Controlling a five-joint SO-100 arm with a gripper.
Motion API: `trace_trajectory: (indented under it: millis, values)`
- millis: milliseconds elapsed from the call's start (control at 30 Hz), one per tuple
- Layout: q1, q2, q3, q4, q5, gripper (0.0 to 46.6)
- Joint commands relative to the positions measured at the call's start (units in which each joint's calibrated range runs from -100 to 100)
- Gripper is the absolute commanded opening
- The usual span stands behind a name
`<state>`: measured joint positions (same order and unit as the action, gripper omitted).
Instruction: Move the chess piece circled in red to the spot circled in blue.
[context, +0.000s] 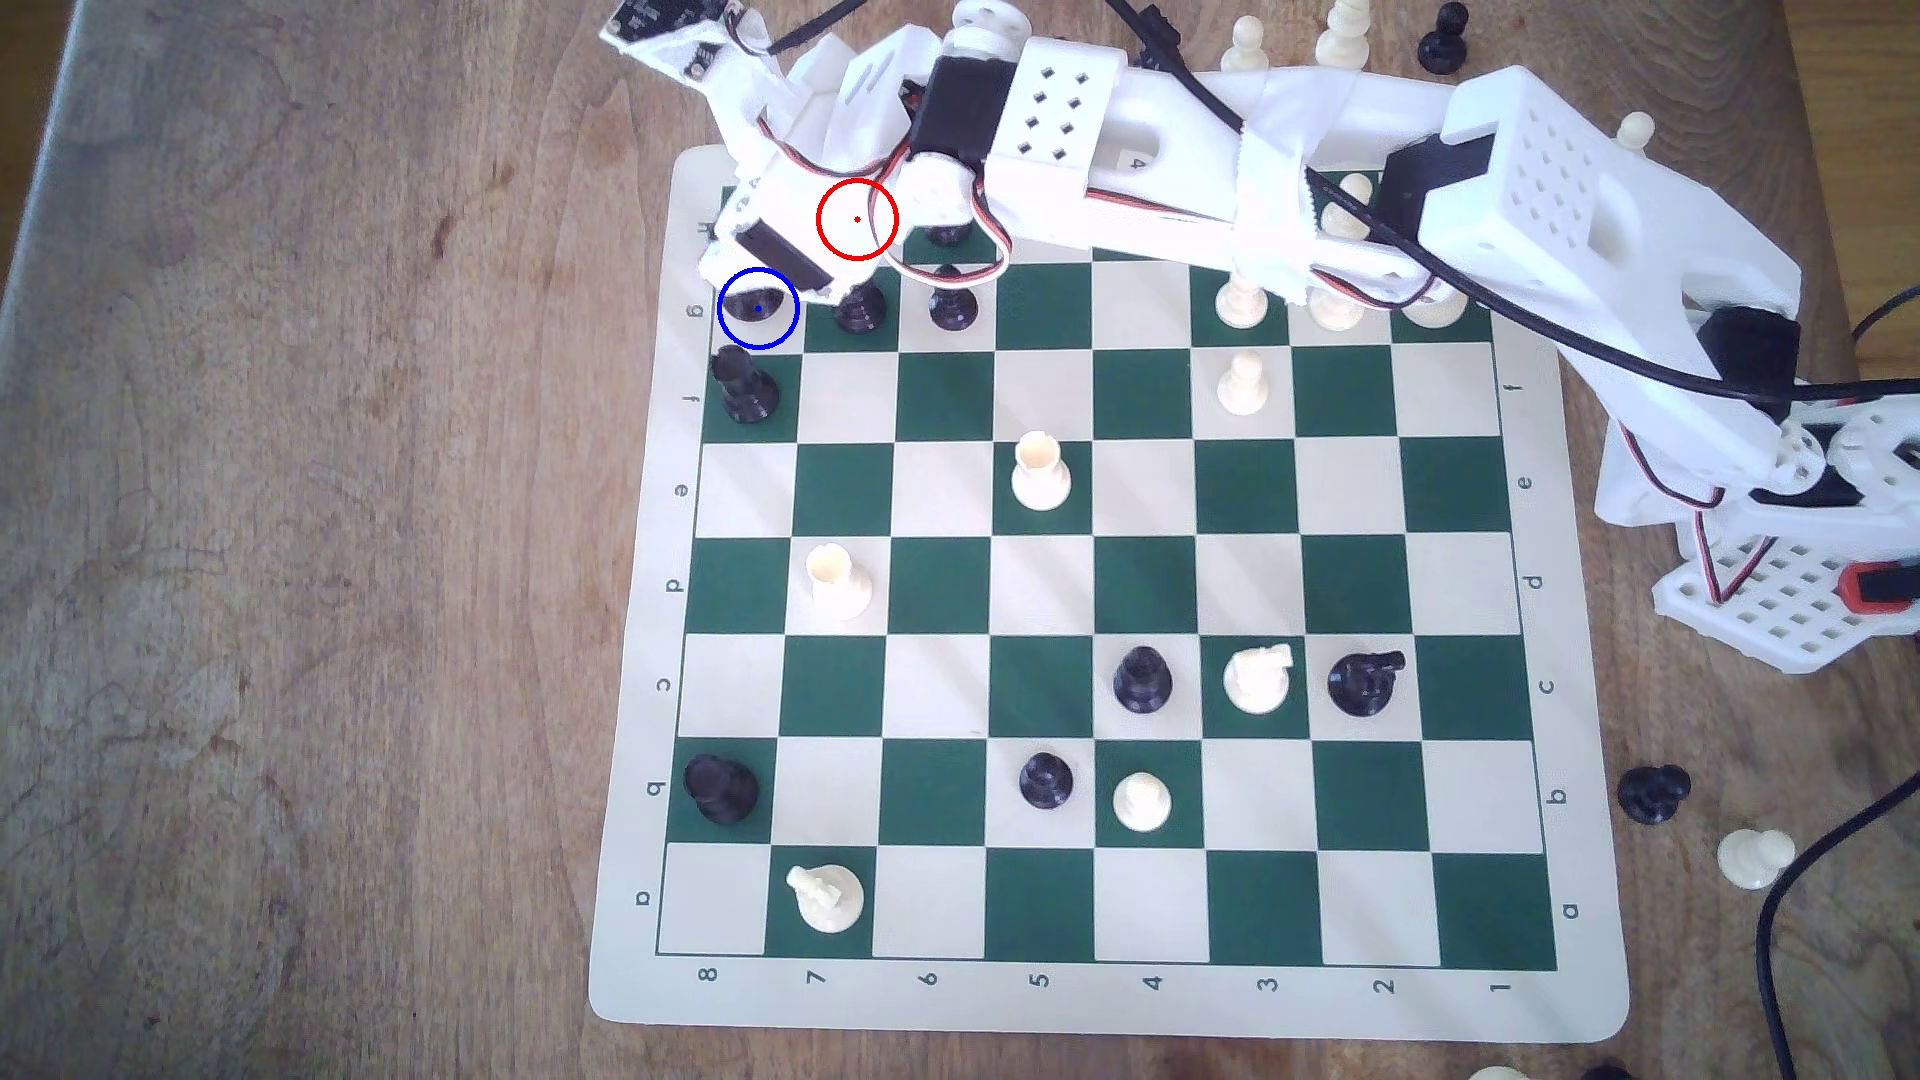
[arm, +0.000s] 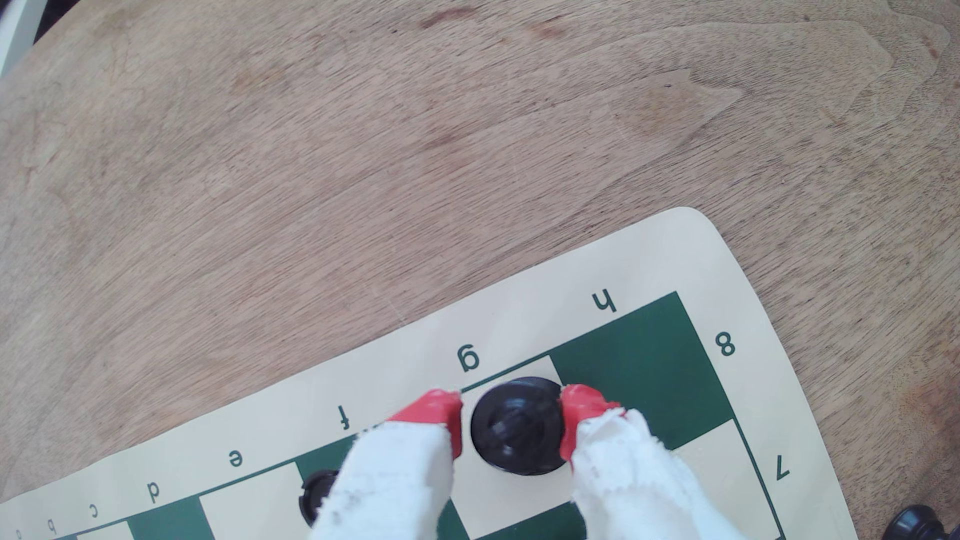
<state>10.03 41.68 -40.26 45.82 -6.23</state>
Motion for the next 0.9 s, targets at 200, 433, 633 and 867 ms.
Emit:
trace_trajectory:
  millis: [200,433,633,867]
  values:
    - [0.3,-4.4,-5.0,1.0,-0.2,19.9]
    - [0.3,-9.0,-4.0,3.2,-0.3,20.0]
    - [0.2,-18.9,5.6,3.2,-0.5,20.0]
    - [-1.3,-33.1,19.7,4.6,-0.5,20.1]
